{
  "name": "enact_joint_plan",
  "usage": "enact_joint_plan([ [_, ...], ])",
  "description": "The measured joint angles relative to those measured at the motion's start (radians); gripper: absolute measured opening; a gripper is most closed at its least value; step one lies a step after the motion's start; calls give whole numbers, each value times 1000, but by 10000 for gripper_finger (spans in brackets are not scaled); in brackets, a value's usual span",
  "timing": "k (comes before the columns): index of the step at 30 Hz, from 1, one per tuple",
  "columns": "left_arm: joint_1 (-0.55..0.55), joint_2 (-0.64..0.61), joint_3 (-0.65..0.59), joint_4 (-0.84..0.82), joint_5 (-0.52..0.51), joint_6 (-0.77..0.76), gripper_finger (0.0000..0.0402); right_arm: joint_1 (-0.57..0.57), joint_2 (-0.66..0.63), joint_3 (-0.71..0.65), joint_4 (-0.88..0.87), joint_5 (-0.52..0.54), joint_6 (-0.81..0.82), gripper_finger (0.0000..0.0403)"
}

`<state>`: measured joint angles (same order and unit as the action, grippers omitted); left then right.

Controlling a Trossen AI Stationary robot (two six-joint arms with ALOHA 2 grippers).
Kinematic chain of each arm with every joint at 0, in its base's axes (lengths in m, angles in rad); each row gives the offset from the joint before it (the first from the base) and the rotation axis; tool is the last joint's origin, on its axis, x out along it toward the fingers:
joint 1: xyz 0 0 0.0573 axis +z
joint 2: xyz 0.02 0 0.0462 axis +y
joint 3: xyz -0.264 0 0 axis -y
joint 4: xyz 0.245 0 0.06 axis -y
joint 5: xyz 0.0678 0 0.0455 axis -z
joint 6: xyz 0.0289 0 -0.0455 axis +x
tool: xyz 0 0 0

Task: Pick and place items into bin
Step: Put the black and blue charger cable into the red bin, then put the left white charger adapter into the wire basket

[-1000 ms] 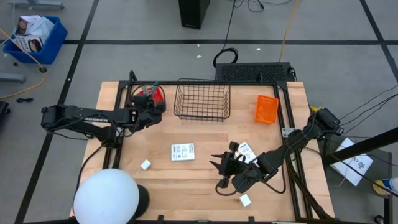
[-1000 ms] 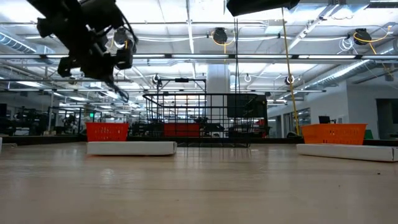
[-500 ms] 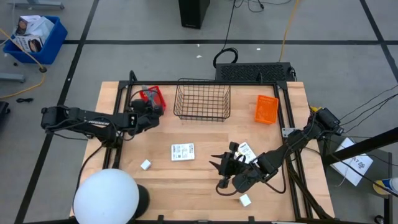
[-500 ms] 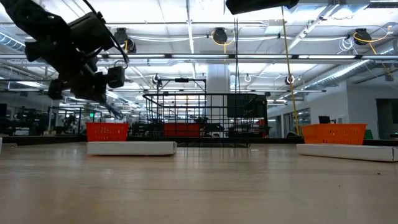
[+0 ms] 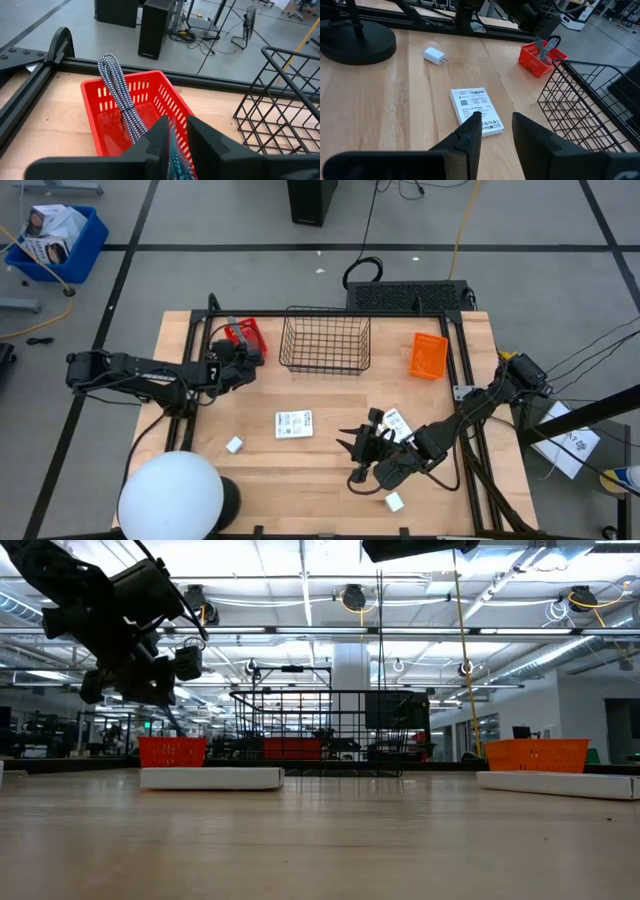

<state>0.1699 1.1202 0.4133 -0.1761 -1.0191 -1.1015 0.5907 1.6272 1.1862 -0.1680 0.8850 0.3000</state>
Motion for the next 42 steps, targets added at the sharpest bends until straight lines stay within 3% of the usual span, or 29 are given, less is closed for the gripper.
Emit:
enact_joint_plan([
  [7,0,0,0,2,14,0,145,0,0,0,0,0,1,100],
  [12,-2,0,0,6,106,49,170,0,0,0,0,-5,-1,100],
  [20,-51,0,0,10,200,159,173,-2,0,0,0,-52,-2,100],
  [26,-97,0,0,11,409,180,173,-2,0,0,-1,-52,-14,100],
  [30,-124,-18,2,10,483,195,173,-2,0,0,-1,-52,-17,100],
  [37,-154,-116,2,12,568,239,173,-2,0,0,-7,-52,-17,100],
  [42,-173,-213,2,-47,721,250,173,-2,0,0,-8,-52,-17,100],
])
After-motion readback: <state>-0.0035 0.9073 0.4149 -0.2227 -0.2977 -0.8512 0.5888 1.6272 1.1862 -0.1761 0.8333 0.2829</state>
